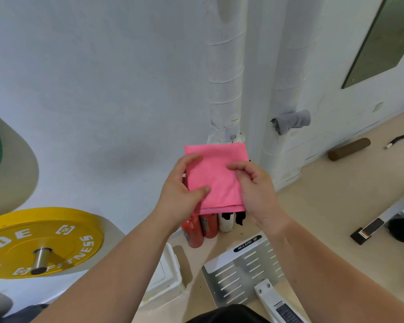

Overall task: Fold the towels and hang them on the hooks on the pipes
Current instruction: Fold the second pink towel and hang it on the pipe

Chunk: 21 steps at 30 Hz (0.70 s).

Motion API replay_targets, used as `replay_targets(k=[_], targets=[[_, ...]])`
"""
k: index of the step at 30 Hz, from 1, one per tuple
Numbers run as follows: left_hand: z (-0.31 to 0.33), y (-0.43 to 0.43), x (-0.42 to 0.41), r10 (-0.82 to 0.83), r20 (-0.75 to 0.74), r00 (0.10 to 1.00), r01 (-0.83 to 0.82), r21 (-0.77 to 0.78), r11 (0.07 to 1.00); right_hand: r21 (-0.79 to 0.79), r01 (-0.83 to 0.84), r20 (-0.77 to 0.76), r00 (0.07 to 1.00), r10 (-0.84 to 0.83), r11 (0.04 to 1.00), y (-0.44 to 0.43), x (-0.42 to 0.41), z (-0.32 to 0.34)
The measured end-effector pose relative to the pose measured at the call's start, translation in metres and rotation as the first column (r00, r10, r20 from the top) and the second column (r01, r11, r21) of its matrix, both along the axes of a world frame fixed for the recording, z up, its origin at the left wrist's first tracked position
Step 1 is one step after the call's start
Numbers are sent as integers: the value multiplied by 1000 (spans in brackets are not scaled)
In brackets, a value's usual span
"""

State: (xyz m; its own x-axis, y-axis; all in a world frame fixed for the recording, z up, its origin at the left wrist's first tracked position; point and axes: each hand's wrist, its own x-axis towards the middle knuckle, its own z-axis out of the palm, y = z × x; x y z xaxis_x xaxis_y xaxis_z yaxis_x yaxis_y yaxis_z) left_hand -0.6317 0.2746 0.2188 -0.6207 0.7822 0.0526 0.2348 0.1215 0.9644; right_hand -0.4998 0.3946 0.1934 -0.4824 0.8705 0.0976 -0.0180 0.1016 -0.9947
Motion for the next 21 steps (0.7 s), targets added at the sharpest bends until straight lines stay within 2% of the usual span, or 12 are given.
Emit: replay_targets(k=[3,6,11,14,18,19,21], targets=[[1,3,-6,1,-87,996,-8,-71,997,-9,-120,52,991,120,993,9,10,5],[5,10,-12,-15,-172,985,-16,-182,983,39,-270,253,934,251,962,22,24,15],[14,29,0,-59,-340,939,-27,-244,969,236,-371,540,818,197,898,49,48,31],[18,43,15,-78,-427,901,-30,-242,970,328,-383,582,802,135,864,69,64,37],[22,60,25,-176,-375,910,49,-324,945,440,-404,625,779,50,802,97,82,38],[23,62,26,-183,-330,926,71,-325,943,433,-403,618,784,60,806,104,85,38],[26,65,27,-160,-139,977,118,-271,955,308,-405,534,822,196,861,112,90,44]])
